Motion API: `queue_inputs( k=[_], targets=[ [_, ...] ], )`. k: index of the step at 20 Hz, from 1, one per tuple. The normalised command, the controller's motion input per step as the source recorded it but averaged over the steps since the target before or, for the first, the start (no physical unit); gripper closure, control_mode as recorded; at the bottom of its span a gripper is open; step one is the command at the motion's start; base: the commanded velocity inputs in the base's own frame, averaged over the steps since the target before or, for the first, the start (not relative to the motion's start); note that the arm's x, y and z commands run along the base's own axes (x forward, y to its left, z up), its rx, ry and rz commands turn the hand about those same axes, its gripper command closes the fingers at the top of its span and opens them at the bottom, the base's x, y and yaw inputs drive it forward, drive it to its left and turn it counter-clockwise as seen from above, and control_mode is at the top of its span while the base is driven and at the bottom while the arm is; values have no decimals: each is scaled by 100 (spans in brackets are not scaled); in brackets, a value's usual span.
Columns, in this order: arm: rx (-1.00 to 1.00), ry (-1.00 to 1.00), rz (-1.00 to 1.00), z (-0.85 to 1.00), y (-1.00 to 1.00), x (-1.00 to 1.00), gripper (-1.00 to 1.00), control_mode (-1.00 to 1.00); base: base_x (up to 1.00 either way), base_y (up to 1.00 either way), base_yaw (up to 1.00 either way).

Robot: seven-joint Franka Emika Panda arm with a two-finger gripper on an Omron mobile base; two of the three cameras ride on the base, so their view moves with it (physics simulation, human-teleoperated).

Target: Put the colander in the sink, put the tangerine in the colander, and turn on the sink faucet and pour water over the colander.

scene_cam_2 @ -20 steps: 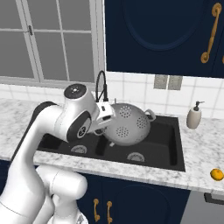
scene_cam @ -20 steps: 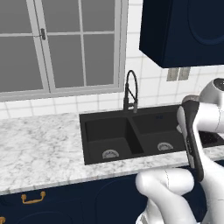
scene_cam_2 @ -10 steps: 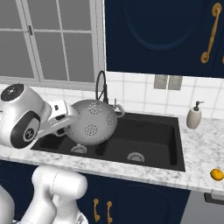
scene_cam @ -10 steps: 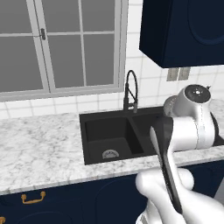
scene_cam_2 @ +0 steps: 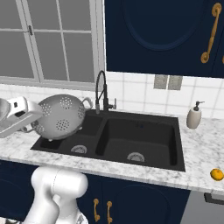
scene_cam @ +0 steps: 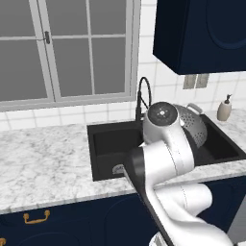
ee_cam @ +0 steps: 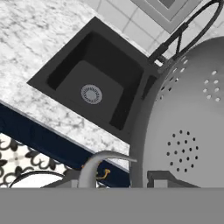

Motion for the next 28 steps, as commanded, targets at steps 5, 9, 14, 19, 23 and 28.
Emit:
queue_inputs(
  k=[5, 9, 14, 19, 23, 28],
  targets=[
    [-5, 0, 0, 0, 100, 21, 100, -100, 0, 0, 0],
    [-5, 4, 0, -8, 89, 67, 100, -100, 0, 0, 0],
    [-5, 9, 0, -29, 61, 82, 100, -100, 0, 0, 0],
    [-3, 9, 0, -55, 16, 77, 100, -100, 0, 0, 0],
    [-2, 10, 0, -66, 1, 71, 100, -100, 0, 0, 0],
    [-3, 7, 0, -66, 0, 52, 100, -100, 0, 0, 0]
  ],
)
